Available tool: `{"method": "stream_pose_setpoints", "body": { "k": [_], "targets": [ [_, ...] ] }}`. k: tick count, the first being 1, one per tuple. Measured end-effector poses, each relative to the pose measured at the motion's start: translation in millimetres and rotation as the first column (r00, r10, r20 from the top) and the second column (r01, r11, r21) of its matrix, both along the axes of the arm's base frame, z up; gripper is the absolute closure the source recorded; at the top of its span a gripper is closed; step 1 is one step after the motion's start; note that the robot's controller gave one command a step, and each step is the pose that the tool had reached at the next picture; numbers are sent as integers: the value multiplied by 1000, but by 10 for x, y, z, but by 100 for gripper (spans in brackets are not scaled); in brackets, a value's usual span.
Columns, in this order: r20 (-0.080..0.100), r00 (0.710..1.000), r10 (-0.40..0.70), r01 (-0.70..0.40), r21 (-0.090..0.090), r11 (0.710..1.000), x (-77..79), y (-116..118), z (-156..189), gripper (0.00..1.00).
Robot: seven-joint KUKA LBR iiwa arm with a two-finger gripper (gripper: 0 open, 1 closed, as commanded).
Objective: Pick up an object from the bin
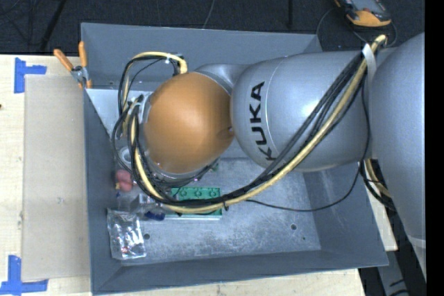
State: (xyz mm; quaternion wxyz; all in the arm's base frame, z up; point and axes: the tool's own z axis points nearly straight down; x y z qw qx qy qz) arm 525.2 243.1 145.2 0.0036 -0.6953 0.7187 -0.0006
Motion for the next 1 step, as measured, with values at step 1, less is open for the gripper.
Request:
{"method": "stream_pose_setpoints", "body": {
  "k": [1],
  "targets": [
    [4, 998, 63, -63, 1, 998, 324, -103, 2125, 100]
  ]
}}
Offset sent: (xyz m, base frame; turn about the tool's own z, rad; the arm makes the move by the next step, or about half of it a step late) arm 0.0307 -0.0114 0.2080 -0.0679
